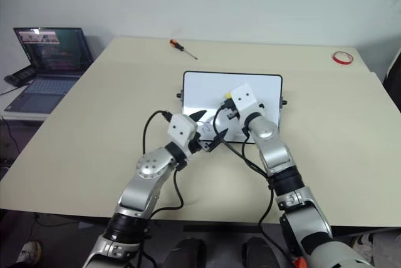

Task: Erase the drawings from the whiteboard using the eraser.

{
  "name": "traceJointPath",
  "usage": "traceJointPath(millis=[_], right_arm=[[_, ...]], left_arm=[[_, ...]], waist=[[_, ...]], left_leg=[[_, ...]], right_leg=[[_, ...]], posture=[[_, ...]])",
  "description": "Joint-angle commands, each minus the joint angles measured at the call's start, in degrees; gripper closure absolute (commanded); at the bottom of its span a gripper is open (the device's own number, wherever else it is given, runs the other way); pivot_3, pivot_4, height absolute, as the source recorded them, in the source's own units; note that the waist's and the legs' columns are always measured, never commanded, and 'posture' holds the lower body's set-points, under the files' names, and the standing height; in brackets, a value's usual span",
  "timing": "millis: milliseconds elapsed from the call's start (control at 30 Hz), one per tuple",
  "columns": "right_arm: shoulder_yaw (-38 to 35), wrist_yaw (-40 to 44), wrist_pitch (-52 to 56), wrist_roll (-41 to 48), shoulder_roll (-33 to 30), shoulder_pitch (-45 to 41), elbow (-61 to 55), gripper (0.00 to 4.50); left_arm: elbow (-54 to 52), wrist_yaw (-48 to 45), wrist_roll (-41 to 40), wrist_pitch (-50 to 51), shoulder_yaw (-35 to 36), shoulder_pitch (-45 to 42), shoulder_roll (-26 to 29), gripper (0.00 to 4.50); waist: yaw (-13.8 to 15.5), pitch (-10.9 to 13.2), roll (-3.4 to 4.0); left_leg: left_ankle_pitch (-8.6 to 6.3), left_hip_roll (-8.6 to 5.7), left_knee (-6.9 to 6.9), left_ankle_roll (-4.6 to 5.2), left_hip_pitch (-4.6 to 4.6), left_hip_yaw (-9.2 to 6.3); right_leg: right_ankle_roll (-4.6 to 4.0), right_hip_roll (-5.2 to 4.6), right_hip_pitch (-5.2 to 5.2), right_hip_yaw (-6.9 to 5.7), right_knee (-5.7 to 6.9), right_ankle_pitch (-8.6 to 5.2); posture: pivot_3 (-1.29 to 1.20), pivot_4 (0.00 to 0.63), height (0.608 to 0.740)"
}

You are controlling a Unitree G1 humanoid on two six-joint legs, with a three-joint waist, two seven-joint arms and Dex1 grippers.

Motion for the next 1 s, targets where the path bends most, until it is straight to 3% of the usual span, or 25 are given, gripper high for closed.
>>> traceJointPath(millis=[33, 500, 700, 1000], right_arm=[[-2.3, -1.7, 2.9, -2.2, -3.9, 3.0, 0.6, 3.31], [-1.6, 4.6, 6.9, -1.7, -11.4, 14.3, -12.4, 3.31], [-2.2, 4.1, 8.2, -1.1, -10.2, 14.8, -14.7, 3.31], [-8.5, 6.7, 3.2, 9.0, -4.6, 14.4, -19.8, 3.31]], left_arm=[[-0.5, -0.1, 0.0, -1.4, -0.8, -1.0, -0.7, 0.0], [0.8, 0.0, 0.1, -2.7, -1.3, -1.4, -1.4, 0.0], [0.9, 0.1, 0.1, -2.8, -1.4, -1.3, -1.6, 0.0], [-2.8, -3.8, -2.8, -2.8, -1.5, 1.4, -0.1, 0.0]], waist=[[0.3, 0.0, -0.02], [0.5, 0.0, -0.04], [0.4, 0.0, -0.04], [-0.6, 0.0, -0.03]], left_leg=[[0.0, 0.0, 0.0, 0.0, 0.0, 0.0], [0.0, 0.03, 0.0, 0.0, 0.02, 0.04], [0.0, 0.04, 0.0, 0.0, 0.03, 0.05], [0.0, 0.05, -0.07, 0.0, -0.04, 0.09]], right_leg=[[0.01, 0.0, 0.01, -0.01, -0.01, 0.0], [0.02, 0.02, 0.03, 0.02, -0.04, 0.01], [0.02, 0.03, 0.03, 0.03, -0.04, 0.01], [0.01, 0.03, -0.08, 0.07, -0.06, 0.0]], posture=[[0.0, 0.15, 0.74], [0.0, 0.15, 0.74], [0.0, 0.15, 0.74], [0.0, 0.15, 0.74]])
